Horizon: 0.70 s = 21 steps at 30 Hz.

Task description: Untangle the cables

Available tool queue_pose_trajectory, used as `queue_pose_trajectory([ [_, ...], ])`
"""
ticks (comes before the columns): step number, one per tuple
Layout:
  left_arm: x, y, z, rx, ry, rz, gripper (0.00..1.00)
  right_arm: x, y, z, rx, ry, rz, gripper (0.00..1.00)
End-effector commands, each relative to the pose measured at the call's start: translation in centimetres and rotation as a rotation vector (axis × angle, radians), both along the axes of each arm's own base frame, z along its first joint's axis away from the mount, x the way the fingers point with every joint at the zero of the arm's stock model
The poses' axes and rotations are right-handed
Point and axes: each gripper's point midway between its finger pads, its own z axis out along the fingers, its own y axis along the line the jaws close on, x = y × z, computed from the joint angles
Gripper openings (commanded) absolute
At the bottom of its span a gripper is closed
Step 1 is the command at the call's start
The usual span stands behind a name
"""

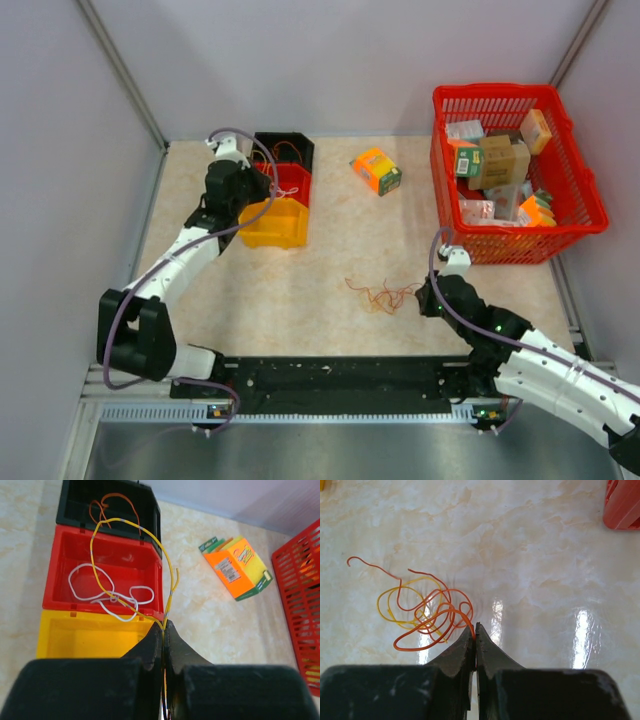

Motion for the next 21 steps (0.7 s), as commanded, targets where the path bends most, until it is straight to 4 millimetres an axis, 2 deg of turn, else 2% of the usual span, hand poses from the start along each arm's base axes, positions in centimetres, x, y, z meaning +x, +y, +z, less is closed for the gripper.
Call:
queue_pose_trajectory([
  [1,1.0,-1.7,-1.6,-0.066,-0.01,-0.125,0.0,0.5,0.2,0.4,0.013,-0.029,0.002,0.02],
  [6,0.6,-2.6,-6.2,-0.064,0.077,-0.188,0.0,0.4,0.3,0.4,0.019,-0.03,0.01,0.02],
  [10,-1.2,-2.8,-8.1,-0.112,0.124,-0.2,0.0,0.4,0.4,0.5,0.024,-0.034,0.015,0.02],
  [14,-2.9,-1.6,-10.1,-0.116,0.173,-0.136,0.0,0.4,0.3,0.5,0.022,-0.035,0.009,0.02],
  [18,-3.4,0.2,-12.1,-0.098,0.317,-0.011,0.0,0.4,0.4,0.4,0.017,-0.03,0.017,0.02],
  [21,-3.8,0.5,-12.8,-0.109,0.401,0.031,0.0,0.5,0.4,0.4,0.015,-0.027,0.015,0.02],
])
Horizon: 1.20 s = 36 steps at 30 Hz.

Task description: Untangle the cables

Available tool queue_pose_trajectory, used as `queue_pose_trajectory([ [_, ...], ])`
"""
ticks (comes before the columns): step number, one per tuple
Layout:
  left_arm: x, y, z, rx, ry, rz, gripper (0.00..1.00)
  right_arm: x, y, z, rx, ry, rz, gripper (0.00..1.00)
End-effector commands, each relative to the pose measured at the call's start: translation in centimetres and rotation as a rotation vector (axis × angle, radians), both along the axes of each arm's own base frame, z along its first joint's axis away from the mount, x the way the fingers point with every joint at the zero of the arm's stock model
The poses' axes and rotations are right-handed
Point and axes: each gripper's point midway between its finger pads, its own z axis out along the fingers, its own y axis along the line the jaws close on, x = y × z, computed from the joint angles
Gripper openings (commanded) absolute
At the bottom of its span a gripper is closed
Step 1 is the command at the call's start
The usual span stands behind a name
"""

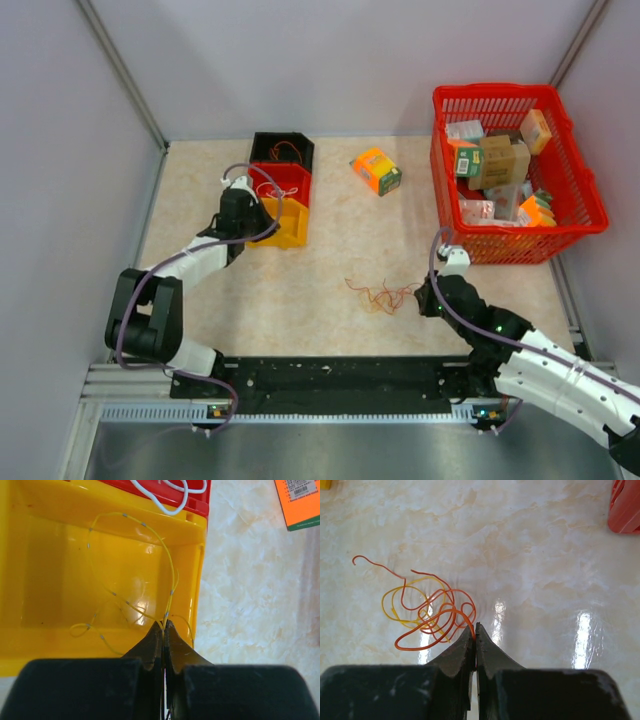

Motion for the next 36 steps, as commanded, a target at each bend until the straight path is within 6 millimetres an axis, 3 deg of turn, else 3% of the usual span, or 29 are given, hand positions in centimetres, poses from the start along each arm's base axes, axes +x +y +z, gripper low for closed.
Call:
queue_pose_trajectory([
  [1,0.5,1.0,1.3,-0.019,0.049,0.099,0.0,0.5,0.2,0.2,0.006,-0.019,-0.002,0.02],
  [6,0.9,1.3,0.1,-0.058,0.163,0.163,0.0,0.5,0.2,0.0,0.003,-0.016,-0.001,0.02],
  [9,2.0,0.6,0.7,-0.09,0.202,0.136,0.0,0.5,0.2,0.0,0.003,-0.014,0.002,0.02],
  [11,2.5,0.4,1.2,-0.105,0.204,0.127,0.08,0.5,0.2,0.0,0.002,-0.013,0.0,0.02],
  [15,2.4,0.0,3.5,-0.14,0.144,0.097,0.39,0.4,0.3,-0.1,0.001,-0.009,0.004,0.02],
  [18,1.3,0.3,5.5,-0.138,0.087,0.085,0.84,0.4,0.3,0.0,0.002,-0.01,0.006,0.02],
  [19,0.8,0.5,6.0,-0.133,0.077,0.086,0.89,0.4,0.3,-0.1,0.002,-0.008,0.007,0.02],
  [24,-1.7,1.5,8.5,-0.086,0.012,0.063,0.89,0.5,0.5,-0.2,-0.006,-0.001,0.013,0.02],
  [32,-5.9,3.0,10.3,0.015,-0.061,0.001,0.9,0.5,0.6,-0.2,-0.009,0.002,0.017,0.02],
  [34,-6.8,2.2,11.4,0.002,-0.105,-0.068,0.88,0.4,0.7,-0.4,-0.01,0.008,0.024,0.02],
  [36,-7.9,-0.2,12.7,-0.074,-0.155,-0.209,0.77,0.3,1.0,-0.4,-0.009,0.011,0.047,0.02],
])
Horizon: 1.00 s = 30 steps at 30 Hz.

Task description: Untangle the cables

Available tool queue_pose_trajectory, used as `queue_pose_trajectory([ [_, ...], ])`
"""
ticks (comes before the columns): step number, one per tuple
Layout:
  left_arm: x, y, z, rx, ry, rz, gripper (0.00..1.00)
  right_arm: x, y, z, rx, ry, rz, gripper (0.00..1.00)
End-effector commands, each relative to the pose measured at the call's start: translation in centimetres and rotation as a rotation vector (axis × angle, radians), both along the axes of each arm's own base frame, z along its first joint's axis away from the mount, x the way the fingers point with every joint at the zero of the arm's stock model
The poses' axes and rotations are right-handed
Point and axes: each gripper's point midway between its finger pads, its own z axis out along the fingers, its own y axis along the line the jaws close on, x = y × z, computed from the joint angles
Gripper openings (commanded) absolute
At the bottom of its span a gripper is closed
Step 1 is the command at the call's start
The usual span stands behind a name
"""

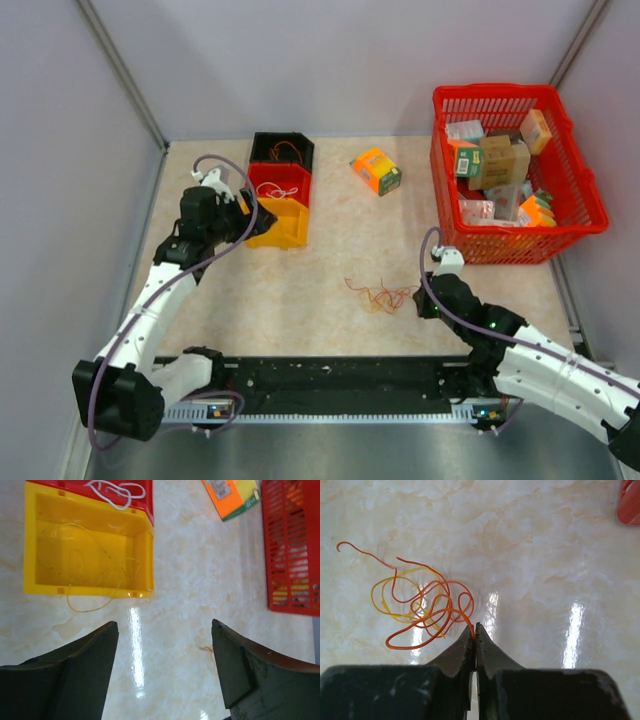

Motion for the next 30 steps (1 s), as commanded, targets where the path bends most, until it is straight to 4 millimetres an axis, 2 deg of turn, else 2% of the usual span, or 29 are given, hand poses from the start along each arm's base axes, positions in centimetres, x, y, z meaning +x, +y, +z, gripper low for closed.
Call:
queue_pose_trajectory([
  [1,-2.6,-3.9,2.2,-0.088,-0.106,-0.276,0.69,0.4,1.2,0.7,0.035,-0.025,0.05,0.02],
  [3,-4.3,-7.0,2.3,-0.151,-0.125,-0.427,0.65,0.0,2.2,0.9,0.052,-0.019,0.114,0.01],
  [5,-6.3,-10.5,1.4,-0.128,-0.124,-0.555,0.66,-0.4,3.0,1.1,0.076,-0.024,0.169,0.0],
  [9,-9.5,-16.0,-2.7,-0.028,-0.052,-0.713,0.77,-0.5,2.8,1.3,0.09,-0.042,0.161,0.0],
  [11,-9.9,-17.9,-5.0,0.028,0.001,-0.77,0.77,-0.4,2.4,1.5,0.1,-0.057,0.141,0.0],
  [13,-9.8,-18.7,-7.7,0.124,0.092,-0.795,0.75,-0.4,2.2,1.7,0.106,-0.066,0.131,0.0],
  [14,-10.0,-18.5,-9.4,0.184,0.171,-0.795,0.75,-0.4,2.2,1.8,0.11,-0.071,0.13,0.0],
  [16,-9.5,-18.9,-11.5,0.231,0.271,-0.781,0.75,-0.4,2.2,1.9,0.116,-0.076,0.129,0.0],
  [21,-8.3,-19.5,-14.0,0.225,0.303,-0.715,0.83,-0.3,2.0,1.8,0.105,-0.074,0.119,0.0],
  [23,-8.0,-19.7,-15.3,0.229,0.336,-0.699,0.83,-0.2,2.0,1.7,0.104,-0.072,0.118,0.0],
  [27,-8.0,-20.9,-17.4,0.193,0.398,-0.703,0.74,-0.3,2.1,1.8,0.107,-0.072,0.124,0.0],
  [30,-7.7,-21.2,-18.0,0.185,0.402,-0.694,0.58,-0.3,2.1,1.7,0.106,-0.069,0.125,0.0],
])
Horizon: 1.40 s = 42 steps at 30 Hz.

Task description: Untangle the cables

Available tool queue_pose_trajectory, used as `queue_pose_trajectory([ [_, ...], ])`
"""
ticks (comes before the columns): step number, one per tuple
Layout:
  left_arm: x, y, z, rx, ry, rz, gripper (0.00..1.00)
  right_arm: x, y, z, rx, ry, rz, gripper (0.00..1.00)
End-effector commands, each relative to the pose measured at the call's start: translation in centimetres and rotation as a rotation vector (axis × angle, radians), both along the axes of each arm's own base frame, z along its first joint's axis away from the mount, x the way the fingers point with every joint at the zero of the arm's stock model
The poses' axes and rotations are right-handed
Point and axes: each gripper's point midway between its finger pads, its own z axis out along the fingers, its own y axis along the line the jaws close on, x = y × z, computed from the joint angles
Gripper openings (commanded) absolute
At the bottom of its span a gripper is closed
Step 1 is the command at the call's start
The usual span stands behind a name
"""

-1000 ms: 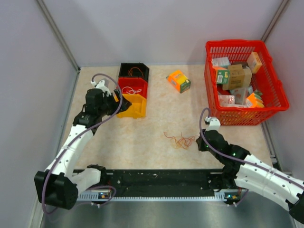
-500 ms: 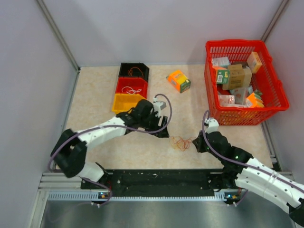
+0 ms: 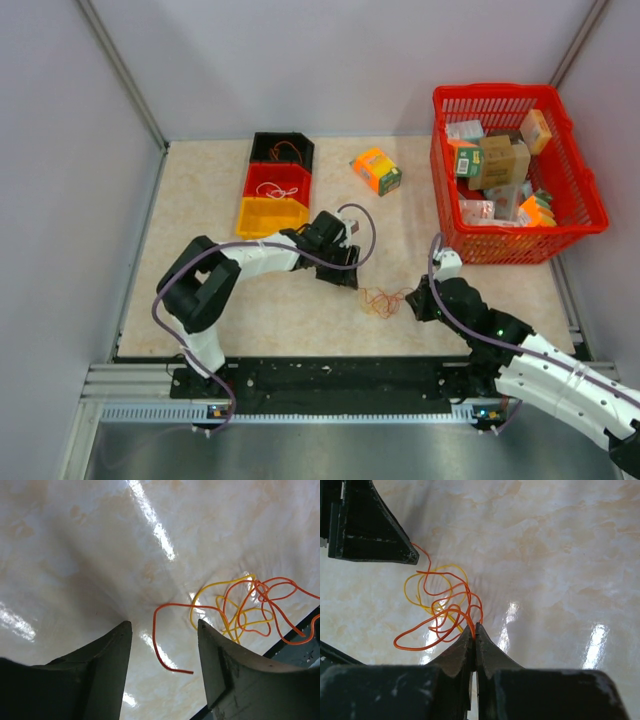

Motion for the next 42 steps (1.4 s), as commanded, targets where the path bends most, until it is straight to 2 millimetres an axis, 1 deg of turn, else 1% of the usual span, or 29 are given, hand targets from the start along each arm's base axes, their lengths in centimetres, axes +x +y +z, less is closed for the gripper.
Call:
queue_pose_trajectory([
  [1,1.1,-1.3,-0.5,-0.023,-0.006,0.02,0.5,0.5,0.2,0.7,0.015,-0.021,-0.009,0.0],
  [3,1.6,-1.0,-0.2,-0.001,-0.032,0.029,0.32,0.5,0.2,0.6,0.012,-0.02,-0.008,0.0],
  [4,2.0,-0.7,0.4,0.008,-0.057,0.034,0.24,0.5,0.2,0.6,0.013,-0.019,-0.007,0.01],
  [5,2.3,-0.3,1.0,0.023,-0.09,0.042,0.12,0.6,0.2,0.6,0.011,-0.019,-0.01,0.01],
  [6,2.8,0.2,2.2,0.031,-0.134,0.052,0.0,0.5,0.2,0.5,0.009,-0.016,-0.007,0.01],
  [7,3.2,0.9,3.5,0.05,-0.18,0.07,0.0,0.6,0.2,0.5,0.009,-0.014,-0.009,0.01],
  [8,3.8,1.8,5.3,0.062,-0.241,0.095,0.0,0.6,0.2,0.5,0.006,-0.013,-0.009,0.02],
  [10,4.9,3.9,9.9,0.076,-0.385,0.162,0.0,0.6,0.2,0.3,0.001,-0.008,-0.012,0.05],
  [12,5.2,5.6,15.5,0.04,-0.532,0.208,0.0,0.7,0.2,0.2,-0.01,-0.002,-0.016,0.07],
  [13,5.2,6.6,18.8,0.005,-0.611,0.237,0.0,0.8,0.1,0.1,-0.013,0.002,-0.024,0.07],
  [15,4.8,8.5,24.7,-0.075,-0.755,0.299,0.0,0.9,0.1,0.0,-0.022,0.008,-0.028,0.06],
  [16,4.3,9.6,27.4,-0.123,-0.826,0.328,0.0,0.9,0.0,-0.3,-0.034,0.015,-0.035,0.04],
  [17,3.9,10.7,29.7,-0.165,-0.887,0.369,0.0,1.0,0.0,-0.3,-0.036,0.018,-0.038,0.02],
  [18,3.0,12.3,32.4,-0.22,-0.951,0.423,0.0,1.1,0.0,-0.3,-0.039,0.02,-0.039,0.0],
  [19,2.4,13.5,34.4,-0.261,-0.995,0.465,0.0,1.0,0.0,-0.4,-0.041,0.022,-0.038,0.0],
  [21,1.1,15.2,37.0,-0.326,-1.045,0.509,0.0,1.0,-0.1,-0.4,-0.04,0.021,-0.048,0.0],
  [22,0.4,15.8,37.9,-0.358,-1.056,0.525,0.0,1.1,-0.3,-0.4,-0.04,0.018,-0.056,0.0],
  [24,-1.0,16.4,39.0,-0.423,-1.071,0.52,0.0,1.1,-0.4,-0.3,-0.039,0.014,-0.058,0.0],
  [26,-2.1,16.0,39.5,-0.487,-1.077,0.479,0.0,1.0,-0.2,-0.3,-0.039,0.017,-0.051,0.0],
  [29,-3.5,14.2,39.5,-0.551,-1.052,0.357,0.0,0.9,0.3,-0.4,-0.043,0.032,-0.025,0.0],
  [31,-4.1,12.8,39.5,-0.575,-1.022,0.282,0.0,0.8,0.7,-0.4,-0.043,0.04,-0.001,0.05],
  [33,-4.3,11.9,39.4,-0.592,-0.996,0.248,0.0,0.5,1.8,0.0,-0.018,0.04,0.061,0.13],
  [34,-4.1,11.5,39.0,-0.588,-0.979,0.241,0.0,0.3,2.7,0.5,0.015,0.034,0.098,0.19],
  [37,-3.3,10.7,37.7,-0.565,-0.937,0.242,0.0,-0.2,5.4,2.9,0.132,-0.003,0.217,0.35],
  [40,-3.0,9.2,35.9,-0.556,-0.876,0.206,0.0,-0.2,7.2,5.6,0.22,-0.062,0.285,0.51],
  [42,-3.0,8.3,35.0,-0.567,-0.835,0.18,0.0,-0.1,7.9,6.9,0.253,-0.091,0.307,0.59],
])
